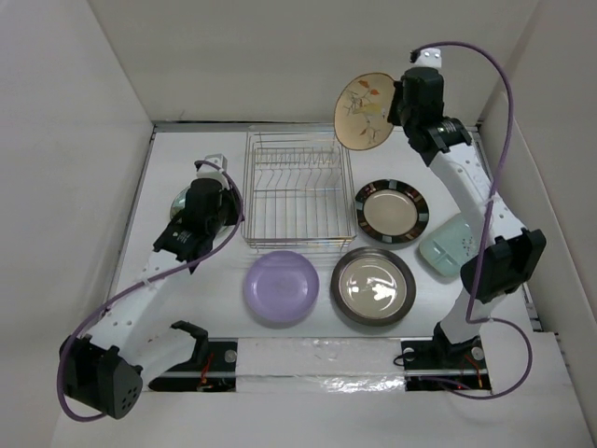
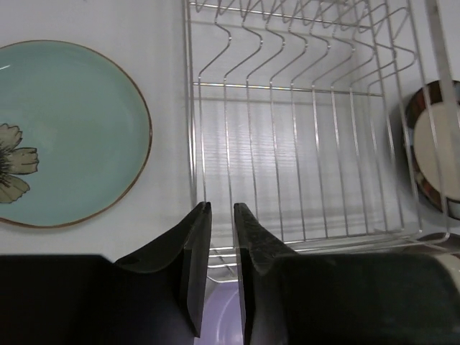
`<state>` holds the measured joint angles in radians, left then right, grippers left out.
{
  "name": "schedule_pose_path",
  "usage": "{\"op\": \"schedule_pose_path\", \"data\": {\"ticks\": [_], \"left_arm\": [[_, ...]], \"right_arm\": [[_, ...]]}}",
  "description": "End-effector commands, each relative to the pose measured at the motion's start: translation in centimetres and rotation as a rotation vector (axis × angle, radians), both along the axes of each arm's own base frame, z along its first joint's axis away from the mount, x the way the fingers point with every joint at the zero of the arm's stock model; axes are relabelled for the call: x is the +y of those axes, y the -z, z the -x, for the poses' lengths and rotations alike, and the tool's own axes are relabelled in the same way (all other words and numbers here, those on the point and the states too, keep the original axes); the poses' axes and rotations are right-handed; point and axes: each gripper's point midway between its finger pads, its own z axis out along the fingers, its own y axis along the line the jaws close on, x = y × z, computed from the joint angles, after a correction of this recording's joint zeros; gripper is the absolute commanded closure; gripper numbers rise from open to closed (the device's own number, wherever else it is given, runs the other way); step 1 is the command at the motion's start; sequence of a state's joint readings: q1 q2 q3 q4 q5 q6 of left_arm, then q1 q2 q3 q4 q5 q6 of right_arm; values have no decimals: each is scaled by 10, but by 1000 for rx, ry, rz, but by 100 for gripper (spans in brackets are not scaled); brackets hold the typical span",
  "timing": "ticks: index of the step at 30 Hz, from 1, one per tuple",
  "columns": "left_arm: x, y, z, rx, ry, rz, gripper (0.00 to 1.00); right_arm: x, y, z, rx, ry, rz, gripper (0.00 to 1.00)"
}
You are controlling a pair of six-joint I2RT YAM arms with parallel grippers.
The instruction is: Load the plates into the dish rack
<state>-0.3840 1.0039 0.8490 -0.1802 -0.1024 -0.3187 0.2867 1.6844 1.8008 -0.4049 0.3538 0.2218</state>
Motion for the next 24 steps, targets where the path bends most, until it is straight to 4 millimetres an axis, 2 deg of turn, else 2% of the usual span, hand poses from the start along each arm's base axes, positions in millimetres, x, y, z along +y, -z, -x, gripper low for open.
{"op": "schedule_pose_path", "data": {"ticks": [1, 2, 4, 5, 6, 7, 8, 11, 12, 13, 15, 16, 17, 18, 20, 24], "left_arm": [[18, 3, -9, 25, -96, -63, 82], [16, 13, -11, 58, -92, -76, 79], [14, 22, -13, 99, -86, -88, 79], [14, 22, -14, 100, -85, -90, 79], [14, 22, -14, 100, -86, -92, 79], [14, 21, -15, 93, -90, -92, 79], [16, 18, -14, 84, -97, -88, 78], [18, 18, -13, 76, -108, -87, 67], [16, 20, -12, 82, -96, -83, 66], [15, 21, -12, 85, -89, -80, 64], [10, 23, -12, 98, -69, -73, 63], [8, 24, -11, 103, -60, -68, 63], [5, 24, -11, 102, -47, -57, 63], [-3, 22, -8, 106, -6, -26, 63], [-10, 10, -6, 66, 24, 15, 63], [-10, -5, -3, 21, 31, 35, 63]], "right_arm": [[0, -54, 9, -76, 91, 115, 100], [0, -53, 10, -68, 124, 137, 100], [6, -57, 11, -57, 135, 165, 100], [14, -47, 6, -33, 144, 193, 100], [18, -53, 7, -31, 146, 212, 100], [22, -51, 7, -20, 151, 232, 100], [34, -40, 4, 4, 158, 270, 100], [42, -42, 5, 12, 185, 336, 100], [49, -31, 2, 38, 176, 363, 100], [48, -36, 2, 30, 184, 365, 100], [59, -31, 1, 38, 178, 400, 100], [57, -30, 0, 46, 180, 432, 100], [60, -36, 3, 37, 193, 442, 100], [59, -33, 2, 48, 199, 461, 100], [69, -24, 1, 67, 195, 507, 100], [75, -17, 3, 91, 209, 563, 100]]}}
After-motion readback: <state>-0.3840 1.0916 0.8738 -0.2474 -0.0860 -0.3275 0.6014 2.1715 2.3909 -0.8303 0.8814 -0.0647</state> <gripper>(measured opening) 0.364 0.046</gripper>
